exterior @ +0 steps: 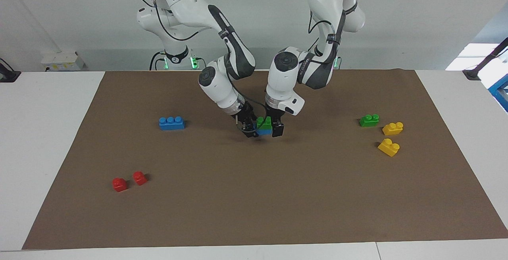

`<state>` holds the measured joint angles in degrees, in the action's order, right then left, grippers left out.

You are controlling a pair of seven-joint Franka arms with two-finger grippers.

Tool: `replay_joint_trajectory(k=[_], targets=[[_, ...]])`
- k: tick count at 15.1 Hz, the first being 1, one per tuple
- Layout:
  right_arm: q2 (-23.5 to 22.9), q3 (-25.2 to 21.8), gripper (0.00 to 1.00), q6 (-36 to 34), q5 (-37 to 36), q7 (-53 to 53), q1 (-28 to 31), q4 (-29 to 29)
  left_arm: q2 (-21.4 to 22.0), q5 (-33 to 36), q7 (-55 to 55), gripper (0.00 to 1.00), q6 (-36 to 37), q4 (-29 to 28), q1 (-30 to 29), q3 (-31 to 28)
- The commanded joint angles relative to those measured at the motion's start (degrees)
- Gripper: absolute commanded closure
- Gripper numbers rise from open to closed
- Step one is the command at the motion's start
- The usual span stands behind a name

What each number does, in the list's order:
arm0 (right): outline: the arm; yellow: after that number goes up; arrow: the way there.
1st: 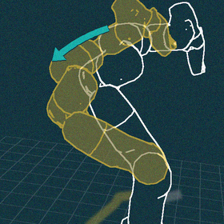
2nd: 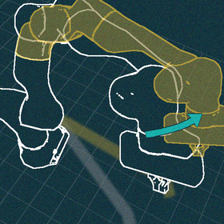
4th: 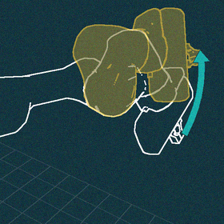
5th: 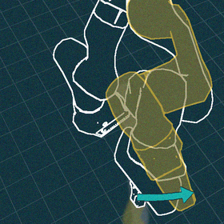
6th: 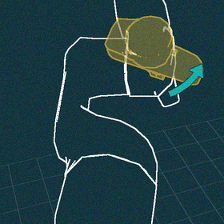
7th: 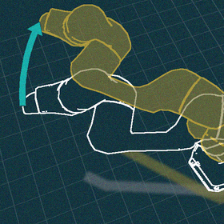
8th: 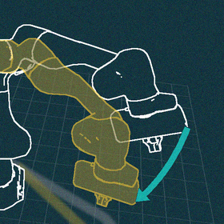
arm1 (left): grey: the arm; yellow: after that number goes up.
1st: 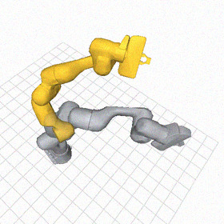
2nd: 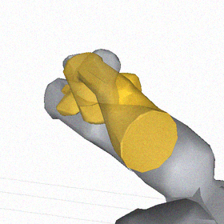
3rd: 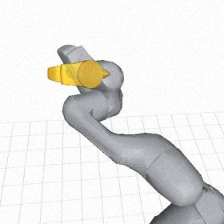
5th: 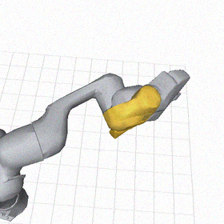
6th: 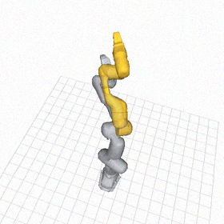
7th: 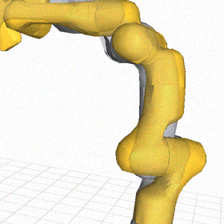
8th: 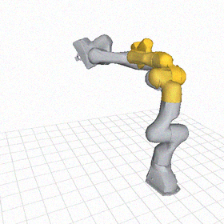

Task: Remove green block with left arm and hold with right
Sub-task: 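Grasp the blue end of the brick with the right gripper, then pull the green brick away with the left gripper while the right gripper pulls blue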

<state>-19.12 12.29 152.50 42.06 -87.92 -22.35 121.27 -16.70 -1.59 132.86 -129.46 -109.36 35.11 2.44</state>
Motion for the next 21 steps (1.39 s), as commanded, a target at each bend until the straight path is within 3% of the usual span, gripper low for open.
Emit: replay_joint_trajectory(k=[1, 6, 8, 9, 10, 12, 13, 15, 21], targets=[[-0.83, 0.28, 0.48, 0.87, 1.8, 1.7, 0.37, -0.86, 0.27, 0.71, 1.0, 0.01, -1.15, -0.95, 0.57, -0.6], [-0.83, 0.28, 0.47, 0.52, 1.8, 1.7, 1.25, -0.86, 0.27, 1.15, 1.0, 0.09, -1.15, -1.03, 0.57, -0.6], [-0.83, 0.28, 0.48, 0.52, 1.88, 1.7, 1.43, -0.78, 0.27, 1.15, 1.0, 0.19, -1.15, -1.03, 0.57, -0.6], [-0.83, 0.28, 0.49, 0.52, 1.89, 1.7, 1.43, -0.78, 0.27, 1.15, 1.0, 0.29, -1.15, -0.95, 0.57, -0.6], [-0.83, 0.28, 0.56, 0.52, 1.89, 1.7, 1.43, -0.78, 0.27, 1.15, 1.0, 0.49, -1.15, -0.95, 0.57, -0.6], [-0.83, 0.28, 0.76, 0.44, 1.8, 1.7, 1.43, -0.78, 0.27, 1.15, 1.0, 0.84, -1.24, -0.86, 0.57, -0.6], [-0.83, 0.28, 0.85, 0.43, 1.88, 1.7, 1.43, -0.78, 0.27, 1.15, 1.0, 0.96, -1.24, -0.86, 0.57, -0.6], [-0.74, 0.28, 1.0, 0.17, 1.8, 1.7, 1.52, -0.86, 0.27, 1.15, 0.91, 1.0, -1.32, -0.86, 0.48, -0.51], [-0.74, 0.28, 1.0, 0.17, 1.8, 2.67, 1.61, -0.86, 0.7, 1.15, 0.56, 1.0, -1.06, -0.24, 0.39, -0.51]])
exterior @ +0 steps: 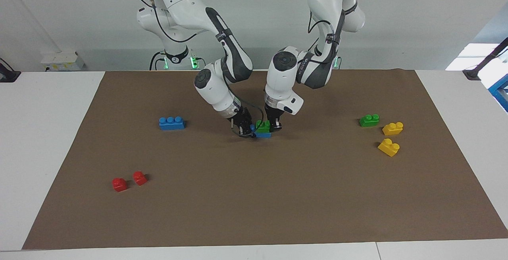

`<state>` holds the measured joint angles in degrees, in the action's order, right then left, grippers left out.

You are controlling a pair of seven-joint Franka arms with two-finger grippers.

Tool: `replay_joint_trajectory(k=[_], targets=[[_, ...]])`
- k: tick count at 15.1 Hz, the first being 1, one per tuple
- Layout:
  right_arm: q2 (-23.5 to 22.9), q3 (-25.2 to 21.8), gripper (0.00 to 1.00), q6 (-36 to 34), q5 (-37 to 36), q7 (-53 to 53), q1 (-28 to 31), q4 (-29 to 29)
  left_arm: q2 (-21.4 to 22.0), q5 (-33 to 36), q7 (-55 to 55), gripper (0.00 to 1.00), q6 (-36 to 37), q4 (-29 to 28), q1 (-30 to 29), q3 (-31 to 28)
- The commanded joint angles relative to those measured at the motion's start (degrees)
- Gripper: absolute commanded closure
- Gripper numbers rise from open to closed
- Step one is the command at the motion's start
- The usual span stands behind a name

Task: Remove green block with left arm and hold with right
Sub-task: 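Pull the green brick away with the left gripper while the right gripper pulls blue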

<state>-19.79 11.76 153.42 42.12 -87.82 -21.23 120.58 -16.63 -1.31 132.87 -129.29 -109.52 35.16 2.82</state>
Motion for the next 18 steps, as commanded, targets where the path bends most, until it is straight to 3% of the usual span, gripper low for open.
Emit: replay_joint_trajectory(k=[1, 13, 18], targets=[[-0.08, 0.81, 1.0, -0.75, 1.74, 2.57, 0.49, -0.17, 0.98, 0.87, 0.46, 1.0, -0.88, 0.1, 0.35, -0.89], [0.27, 0.72, 1.0, -1.19, 1.74, 2.66, 1.45, -0.08, 8.45, 0.78, -3.04, 1.0, 7.55, 2.12, -3.33, -1.15], [6.68, 0.37, 1.0, -9.07, 0.78, 9.15, 6.97, -0.44, 9.51, 0.78, -13.41, 1.0, 9.4, 2.12, -8.6, -1.06]])
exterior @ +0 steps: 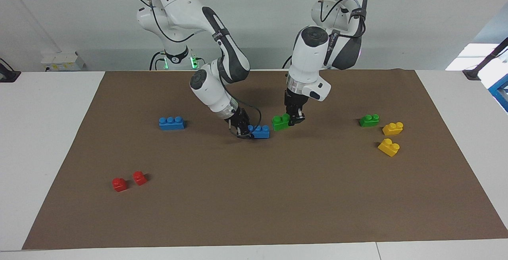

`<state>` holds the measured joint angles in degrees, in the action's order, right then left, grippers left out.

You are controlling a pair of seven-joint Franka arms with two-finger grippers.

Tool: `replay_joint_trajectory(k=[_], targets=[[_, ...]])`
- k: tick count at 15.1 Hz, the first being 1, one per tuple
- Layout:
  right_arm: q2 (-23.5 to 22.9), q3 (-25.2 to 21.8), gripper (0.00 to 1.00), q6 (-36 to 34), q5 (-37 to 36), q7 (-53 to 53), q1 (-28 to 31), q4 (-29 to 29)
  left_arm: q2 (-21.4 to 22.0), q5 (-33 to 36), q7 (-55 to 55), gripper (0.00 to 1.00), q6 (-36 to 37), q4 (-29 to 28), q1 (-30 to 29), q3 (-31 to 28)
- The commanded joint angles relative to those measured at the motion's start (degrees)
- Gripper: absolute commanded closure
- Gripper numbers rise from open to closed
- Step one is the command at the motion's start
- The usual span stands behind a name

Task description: Remove green block with left arm and hold with right

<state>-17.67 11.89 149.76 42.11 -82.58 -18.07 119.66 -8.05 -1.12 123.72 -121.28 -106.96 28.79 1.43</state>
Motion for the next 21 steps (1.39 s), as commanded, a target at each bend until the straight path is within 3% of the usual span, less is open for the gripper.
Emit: replay_joint_trajectory(k=[1, 4, 8, 12, 15, 21], targets=[[5.53, 0.24, 1.0, -8.93, 0.08, 6.78, 6.88, 0.14, 0.93, 0.6, -7.67, 1.0, 1.57, -0.44, -3.72, 0.32], [6.85, 0.24, 1.0, -20.79, -0.1, 21.62, 19.61, -0.48, 1.01, 0.6, -19.79, 1.0, 1.66, -1.23, -9.34, 0.32], [6.59, 0.32, 1.0, -26.09, -8.09, 23.69, 28.07, -1.27, 2.33, 0.6, -39.12, 1.0, 0.44, -5.0, -16.37, 0.41], [2.65, 0.24, 1.0, -26.54, -9.77, 24.92, 32.21, -3.02, 2.6, 0.42, -57.07, 1.0, -2.54, -9.31, -21.74, 0.41], [0.45, 0.32, 1.0, -25.75, -10.03, 25.01, 33.8, -3.82, 1.46, 0.51, -62.89, 1.0, -8.34, -12.83, -24.73, 0.41], [-1.32, 0.32, 1.0, -23.73, -9.95, 25.89, 33.81, -3.73, -1.97, 0.42, -72.74, 1.0, -10.11, -13.01, -27.11, 0.32]])
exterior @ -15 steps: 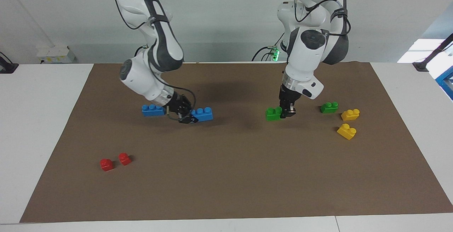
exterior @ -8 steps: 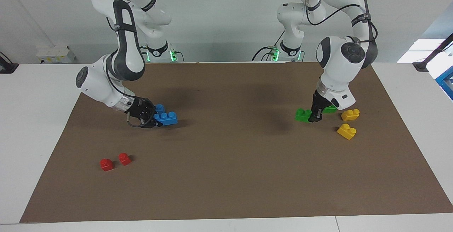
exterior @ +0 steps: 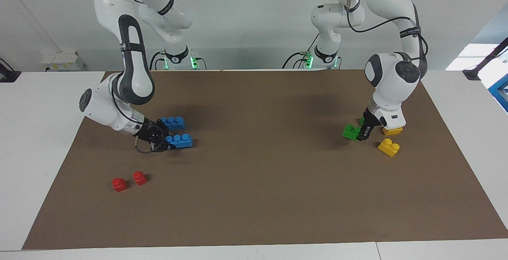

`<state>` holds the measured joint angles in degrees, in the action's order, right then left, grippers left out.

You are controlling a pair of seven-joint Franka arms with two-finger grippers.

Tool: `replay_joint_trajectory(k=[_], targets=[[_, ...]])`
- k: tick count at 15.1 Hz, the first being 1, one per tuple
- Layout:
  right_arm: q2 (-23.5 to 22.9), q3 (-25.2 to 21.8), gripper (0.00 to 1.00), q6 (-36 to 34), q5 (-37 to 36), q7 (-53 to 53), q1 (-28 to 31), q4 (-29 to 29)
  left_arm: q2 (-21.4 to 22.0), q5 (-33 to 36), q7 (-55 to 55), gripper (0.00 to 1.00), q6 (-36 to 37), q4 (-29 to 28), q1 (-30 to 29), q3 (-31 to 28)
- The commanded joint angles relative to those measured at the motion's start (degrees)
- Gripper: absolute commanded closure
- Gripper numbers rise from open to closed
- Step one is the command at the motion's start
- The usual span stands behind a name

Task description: Remove green block with left arm and hold with right

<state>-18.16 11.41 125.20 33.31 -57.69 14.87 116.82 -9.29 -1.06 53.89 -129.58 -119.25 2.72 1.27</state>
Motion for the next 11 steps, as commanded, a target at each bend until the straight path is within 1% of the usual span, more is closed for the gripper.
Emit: replay_joint_trajectory(k=[1, 4, 11], targets=[[-0.83, 0.81, 1.0, 1.01, -1.05, 1.0, 0.86, -0.72, -1.25, 0.36, -2.91, 1.0, -2.34, -0.72, -1.05, 0.48], [-0.91, 0.81, 1.0, 1.36, -1.05, 0.91, 0.77, -0.45, -2.66, 0.45, -3.09, 1.0, -3.39, -0.64, -1.05, 0.48], [-1.09, 0.81, 1.0, 3.29, -1.05, 1.0, 0.68, 0.34, -3.63, 0.45, -4.32, 1.0, -4.63, -0.64, -1.13, 0.48]])
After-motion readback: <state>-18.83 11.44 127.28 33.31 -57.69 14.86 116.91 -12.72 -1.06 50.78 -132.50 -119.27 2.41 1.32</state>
